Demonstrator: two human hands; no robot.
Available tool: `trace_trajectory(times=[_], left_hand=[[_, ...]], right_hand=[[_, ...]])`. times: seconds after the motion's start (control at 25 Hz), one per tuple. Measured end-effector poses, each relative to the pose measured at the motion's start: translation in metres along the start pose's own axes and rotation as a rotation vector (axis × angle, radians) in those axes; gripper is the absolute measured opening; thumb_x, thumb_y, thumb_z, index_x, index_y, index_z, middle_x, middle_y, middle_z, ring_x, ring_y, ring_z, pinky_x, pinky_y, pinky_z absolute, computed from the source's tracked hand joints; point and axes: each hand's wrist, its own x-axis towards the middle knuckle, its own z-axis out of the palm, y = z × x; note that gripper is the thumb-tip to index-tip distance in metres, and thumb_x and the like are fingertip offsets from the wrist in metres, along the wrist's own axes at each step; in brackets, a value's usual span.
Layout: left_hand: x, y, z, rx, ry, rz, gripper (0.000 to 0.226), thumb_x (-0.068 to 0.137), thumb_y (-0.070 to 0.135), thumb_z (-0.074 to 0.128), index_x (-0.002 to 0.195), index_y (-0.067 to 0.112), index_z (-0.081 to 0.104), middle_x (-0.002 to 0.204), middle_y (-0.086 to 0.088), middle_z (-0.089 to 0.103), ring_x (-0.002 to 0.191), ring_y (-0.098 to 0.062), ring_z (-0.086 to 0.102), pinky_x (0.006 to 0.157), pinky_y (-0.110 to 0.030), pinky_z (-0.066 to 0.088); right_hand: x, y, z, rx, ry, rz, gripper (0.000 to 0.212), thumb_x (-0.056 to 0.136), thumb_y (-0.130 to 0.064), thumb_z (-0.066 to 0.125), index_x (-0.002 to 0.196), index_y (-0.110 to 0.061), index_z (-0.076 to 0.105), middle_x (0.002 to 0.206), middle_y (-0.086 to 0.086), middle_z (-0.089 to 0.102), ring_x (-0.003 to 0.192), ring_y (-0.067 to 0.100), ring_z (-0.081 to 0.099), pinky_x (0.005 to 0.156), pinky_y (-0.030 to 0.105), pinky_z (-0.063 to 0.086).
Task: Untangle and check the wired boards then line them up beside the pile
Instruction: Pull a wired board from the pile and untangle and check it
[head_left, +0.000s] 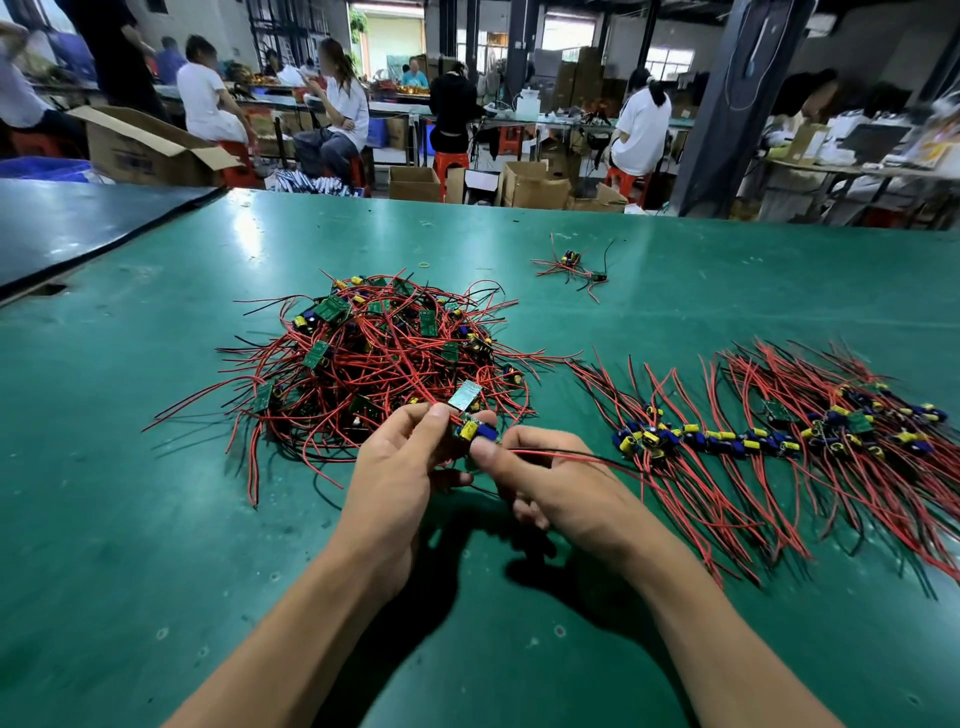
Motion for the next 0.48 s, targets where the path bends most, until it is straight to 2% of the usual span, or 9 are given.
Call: trace_trajectory(times=[0.04, 0.12, 0.24, 0.36, 0.48], left_hand=[[0.0, 0.0, -0.001, -0.002, 0.009, 0.007, 0.01, 0.098, 0.019, 0.054, 0.092, 0.013, 0.061, 0.098, -0.013, 0.075, 0.087, -0.029, 0.067, 0.08, -0.045, 0.054], [0.001, 0.001, -0.002, -0.028, -0.02, -0.006, 0.011, 0.095, 0.013, 0.056, 0.087, 0.015, 0.062, 0.094, -0.014, 0.073, 0.084, -0.027, 0.067, 0.072, -0.038, 0.056], [-0.001, 0.002, -0.005, -0.174, -0.152, -0.103, 0.022, 0.084, -0.003, 0.044, 0.086, 0.011, 0.061, 0.088, -0.017, 0.071, 0.078, -0.027, 0.071, 0.065, -0.032, 0.058], [-0.002, 0.004, -0.004, -0.37, -0.232, -0.301, 0.021, 0.076, 0.003, 0.046, 0.085, 0.006, 0.065, 0.075, -0.018, 0.069, 0.058, -0.026, 0.067, 0.052, -0.03, 0.057], [-0.002, 0.004, -0.004, -0.322, -0.267, -0.405, 0.021, 0.08, 0.023, 0.063, 0.087, 0.005, 0.07, 0.067, -0.01, 0.067, 0.048, -0.016, 0.064, 0.044, -0.023, 0.054]], right_hand=[[0.001, -0.001, 0.001, 0.043, 0.052, -0.022, 0.048, 0.079, -0.07, 0.065, 0.077, -0.022, 0.067, 0.06, -0.008, 0.051, 0.052, 0.01, 0.044, 0.05, 0.022, 0.035], [0.002, -0.004, 0.0, 0.246, 0.104, -0.049, 0.039, 0.088, -0.055, 0.067, 0.069, -0.02, 0.067, 0.061, -0.004, 0.055, 0.049, 0.012, 0.046, 0.047, 0.02, 0.036], [0.0, -0.009, -0.006, 0.527, 0.047, -0.047, 0.03, 0.087, -0.038, 0.071, 0.062, -0.024, 0.064, 0.063, -0.002, 0.059, 0.05, 0.011, 0.048, 0.045, 0.019, 0.037], [-0.003, -0.009, -0.011, 0.584, -0.066, -0.056, 0.028, 0.086, -0.038, 0.072, 0.064, -0.023, 0.062, 0.063, -0.003, 0.058, 0.053, 0.009, 0.05, 0.047, 0.019, 0.037], [-0.006, -0.009, -0.012, 0.594, -0.167, -0.063, 0.03, 0.078, -0.044, 0.08, 0.066, -0.023, 0.062, 0.062, -0.002, 0.059, 0.052, 0.008, 0.049, 0.048, 0.019, 0.038]])
